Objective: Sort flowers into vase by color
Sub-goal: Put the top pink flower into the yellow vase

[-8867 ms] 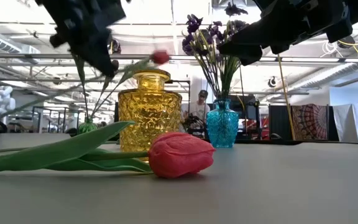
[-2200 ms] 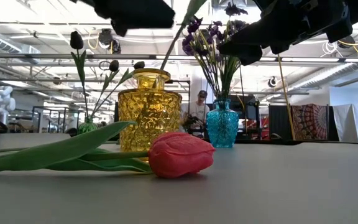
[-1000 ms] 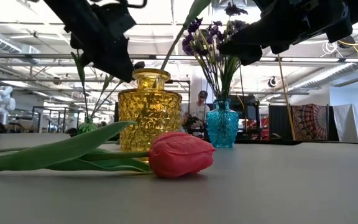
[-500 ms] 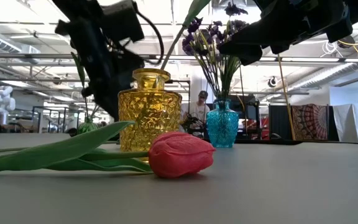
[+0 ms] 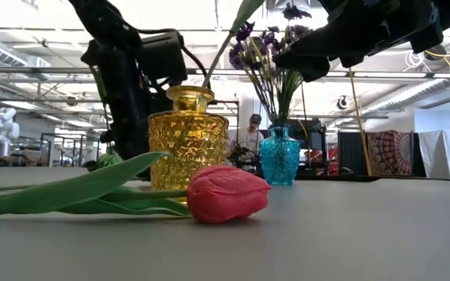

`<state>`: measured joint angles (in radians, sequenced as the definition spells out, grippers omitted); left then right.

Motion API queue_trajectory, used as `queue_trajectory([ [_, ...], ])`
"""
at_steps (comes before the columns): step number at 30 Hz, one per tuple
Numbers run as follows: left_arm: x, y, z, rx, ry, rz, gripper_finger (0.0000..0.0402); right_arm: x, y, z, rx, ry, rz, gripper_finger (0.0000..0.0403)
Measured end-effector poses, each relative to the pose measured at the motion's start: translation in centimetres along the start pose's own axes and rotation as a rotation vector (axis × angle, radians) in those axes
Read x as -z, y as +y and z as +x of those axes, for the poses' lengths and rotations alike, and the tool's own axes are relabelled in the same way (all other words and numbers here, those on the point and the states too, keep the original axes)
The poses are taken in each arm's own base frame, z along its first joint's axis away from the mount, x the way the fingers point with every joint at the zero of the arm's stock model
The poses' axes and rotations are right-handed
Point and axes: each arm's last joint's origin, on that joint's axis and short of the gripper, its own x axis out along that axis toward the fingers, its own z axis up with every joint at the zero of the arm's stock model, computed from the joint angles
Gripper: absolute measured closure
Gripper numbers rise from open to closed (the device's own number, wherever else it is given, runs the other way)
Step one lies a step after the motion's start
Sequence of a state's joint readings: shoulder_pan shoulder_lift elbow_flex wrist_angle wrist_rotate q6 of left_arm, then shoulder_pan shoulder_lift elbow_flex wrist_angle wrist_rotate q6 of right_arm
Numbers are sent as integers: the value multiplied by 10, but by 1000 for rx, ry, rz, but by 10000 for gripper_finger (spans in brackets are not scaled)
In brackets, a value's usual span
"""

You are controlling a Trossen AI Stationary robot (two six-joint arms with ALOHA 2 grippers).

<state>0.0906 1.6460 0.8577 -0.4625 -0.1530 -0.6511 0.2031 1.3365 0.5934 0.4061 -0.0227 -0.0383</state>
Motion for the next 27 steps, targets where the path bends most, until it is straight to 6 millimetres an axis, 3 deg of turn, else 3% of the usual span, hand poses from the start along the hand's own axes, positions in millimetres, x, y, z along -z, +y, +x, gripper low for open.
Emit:
queue_trajectory([
  [18, 3, -5, 0, 4, -10, -31, 277, 0, 0, 0, 0, 0, 0, 206],
  [27, 6, -9, -1, 8, -10, -17, 339, 0, 0, 0, 0, 0, 0, 206],
])
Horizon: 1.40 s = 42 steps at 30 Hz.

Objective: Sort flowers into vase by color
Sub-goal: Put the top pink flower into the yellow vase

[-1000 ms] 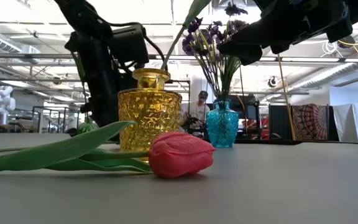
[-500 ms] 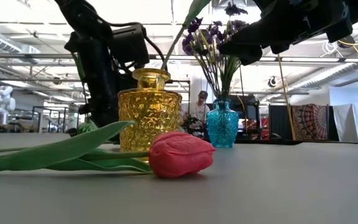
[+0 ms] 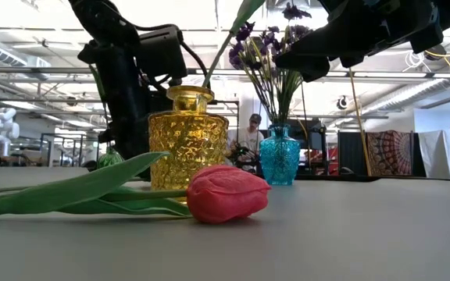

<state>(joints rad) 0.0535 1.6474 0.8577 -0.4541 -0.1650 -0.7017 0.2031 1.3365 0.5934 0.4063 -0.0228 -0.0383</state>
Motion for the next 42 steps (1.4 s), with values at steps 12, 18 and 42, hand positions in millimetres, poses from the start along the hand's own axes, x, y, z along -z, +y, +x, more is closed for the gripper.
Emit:
queue_trajectory([
  [12, 0, 0, 0, -21, -17, 11, 398, 0, 0, 0, 0, 0, 0, 206],
  [18, -1, 1, 0, -42, -34, 35, 399, 0, 0, 0, 0, 0, 0, 206],
  [42, 22, -5, -101, -27, -373, 183, 401, 0, 0, 0, 0, 0, 0, 206],
])
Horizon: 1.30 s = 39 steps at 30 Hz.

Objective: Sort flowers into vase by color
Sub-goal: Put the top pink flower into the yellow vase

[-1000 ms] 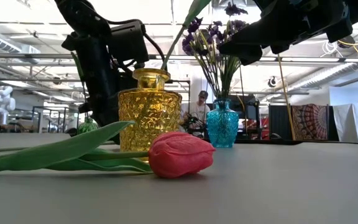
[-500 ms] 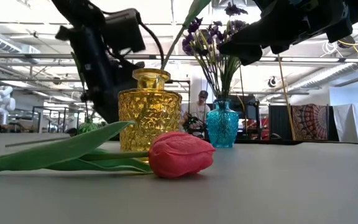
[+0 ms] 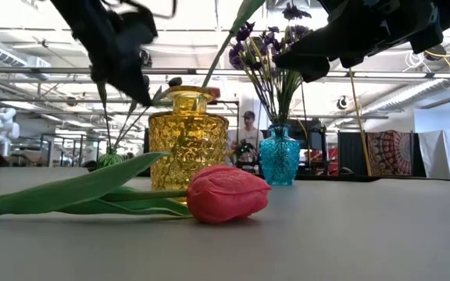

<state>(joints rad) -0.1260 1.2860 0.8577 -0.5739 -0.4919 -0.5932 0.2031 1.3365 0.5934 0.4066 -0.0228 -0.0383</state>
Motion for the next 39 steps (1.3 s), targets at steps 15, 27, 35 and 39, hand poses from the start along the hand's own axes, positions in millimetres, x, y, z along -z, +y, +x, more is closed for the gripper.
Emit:
queue_trajectory([
  [15, 7, 7, -84, 208, -244, 186, 401, 0, 0, 0, 0, 0, 0, 206],
  [27, 7, 19, -131, 418, -449, 282, 401, 0, 0, 0, 0, 1, 0, 206],
  [35, -2, -2, -160, 729, -738, 534, 401, 0, 0, 0, 0, 1, 0, 206],
  [39, 0, -14, -163, 805, -808, 669, 401, 0, 0, 0, 0, 1, 0, 206],
])
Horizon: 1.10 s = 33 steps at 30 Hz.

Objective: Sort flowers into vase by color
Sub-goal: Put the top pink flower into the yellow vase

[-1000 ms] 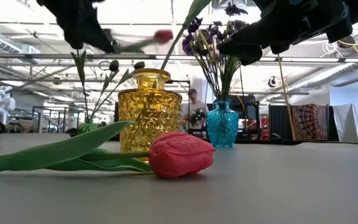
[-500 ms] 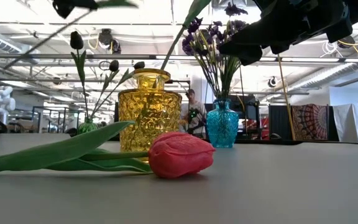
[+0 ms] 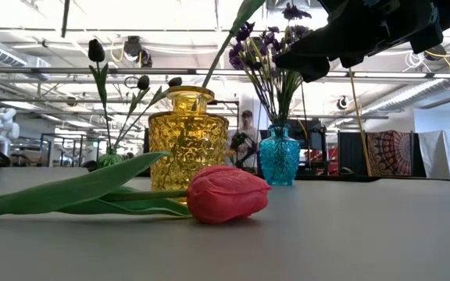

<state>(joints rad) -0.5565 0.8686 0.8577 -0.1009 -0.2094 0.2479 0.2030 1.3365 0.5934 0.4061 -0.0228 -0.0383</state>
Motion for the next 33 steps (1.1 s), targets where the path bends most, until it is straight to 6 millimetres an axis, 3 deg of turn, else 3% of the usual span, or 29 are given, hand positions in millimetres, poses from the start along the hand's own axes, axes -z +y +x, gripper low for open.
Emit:
queue_trajectory([
  [9, 5, -8, 25, 10, 13, 85, 402, 0, 0, 0, 0, 0, 0, 206],
  [19, 25, 7, 50, -82, 120, 52, 401, 0, 0, 0, 0, 0, 0, 206],
  [33, 56, 24, 106, 9, 68, 19, 402, 0, 0, 0, 0, 0, 0, 206],
])
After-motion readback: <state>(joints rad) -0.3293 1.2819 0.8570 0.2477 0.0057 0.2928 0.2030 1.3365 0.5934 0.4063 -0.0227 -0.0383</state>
